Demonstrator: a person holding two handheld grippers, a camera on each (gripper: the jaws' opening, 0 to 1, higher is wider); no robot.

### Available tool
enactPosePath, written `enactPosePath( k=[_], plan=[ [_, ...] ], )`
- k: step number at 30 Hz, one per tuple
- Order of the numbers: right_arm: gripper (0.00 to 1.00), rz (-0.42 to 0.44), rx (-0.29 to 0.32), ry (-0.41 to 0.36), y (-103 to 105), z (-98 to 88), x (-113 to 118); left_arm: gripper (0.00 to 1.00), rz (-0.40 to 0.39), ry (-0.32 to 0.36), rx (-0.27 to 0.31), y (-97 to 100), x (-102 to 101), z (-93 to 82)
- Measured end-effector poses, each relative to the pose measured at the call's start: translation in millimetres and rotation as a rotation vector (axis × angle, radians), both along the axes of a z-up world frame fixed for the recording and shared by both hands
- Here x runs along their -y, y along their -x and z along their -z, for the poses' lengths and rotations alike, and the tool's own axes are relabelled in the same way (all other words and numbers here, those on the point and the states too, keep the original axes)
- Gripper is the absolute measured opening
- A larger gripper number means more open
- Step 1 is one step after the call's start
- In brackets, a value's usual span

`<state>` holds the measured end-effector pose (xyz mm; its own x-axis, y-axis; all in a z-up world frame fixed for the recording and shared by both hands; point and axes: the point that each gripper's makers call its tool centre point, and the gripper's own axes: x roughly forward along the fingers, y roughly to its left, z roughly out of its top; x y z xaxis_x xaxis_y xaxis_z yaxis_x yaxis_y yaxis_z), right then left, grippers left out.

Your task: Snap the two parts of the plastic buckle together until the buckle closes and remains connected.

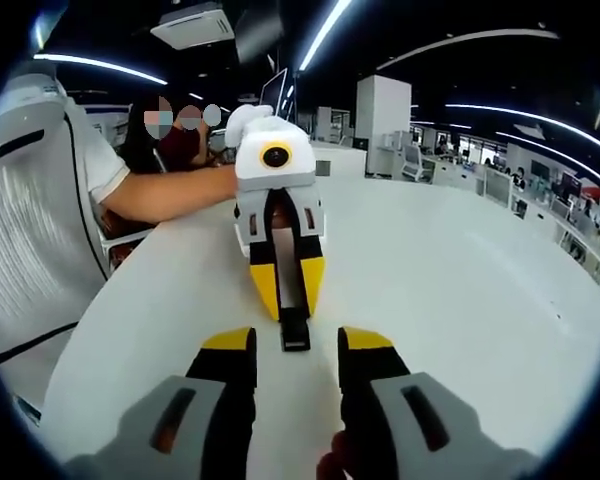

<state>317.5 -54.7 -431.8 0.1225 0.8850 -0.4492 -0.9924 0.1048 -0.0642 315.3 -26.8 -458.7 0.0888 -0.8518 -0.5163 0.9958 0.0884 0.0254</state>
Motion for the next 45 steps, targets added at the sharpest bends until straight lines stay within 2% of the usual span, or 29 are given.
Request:
enactPosePath(
  k=[8,20,26,44,45],
  plan=[
    [0.32,0.016,-0.006,-0.001,-3.8,0.9,4.1,0.12,0.005,-0.034,0.002,-3.2,2.0,-1.8],
    [0.34,0.044,-0.021,0.000,-9.3,1.5,10.8,0.12,0.005,-0.081,0.022,-21.0,3.2,-2.3],
    [0.34,0.054,-0.019,0.000,-10.9,-0.1,13.5,0.12,0.012,-0.089,0.030,-21.0,7.0,-2.0],
    [0.36,0.090,-0.029,0.002,-19.0,0.6,21.9,0.12,0.012,-0.111,0.050,-49.6,6.5,-2.1],
    [0.36,0.091,-0.028,0.003,-19.2,0.6,22.2,0.12,0.011,-0.115,0.067,-52.2,6.3,-2.4]
  ],
)
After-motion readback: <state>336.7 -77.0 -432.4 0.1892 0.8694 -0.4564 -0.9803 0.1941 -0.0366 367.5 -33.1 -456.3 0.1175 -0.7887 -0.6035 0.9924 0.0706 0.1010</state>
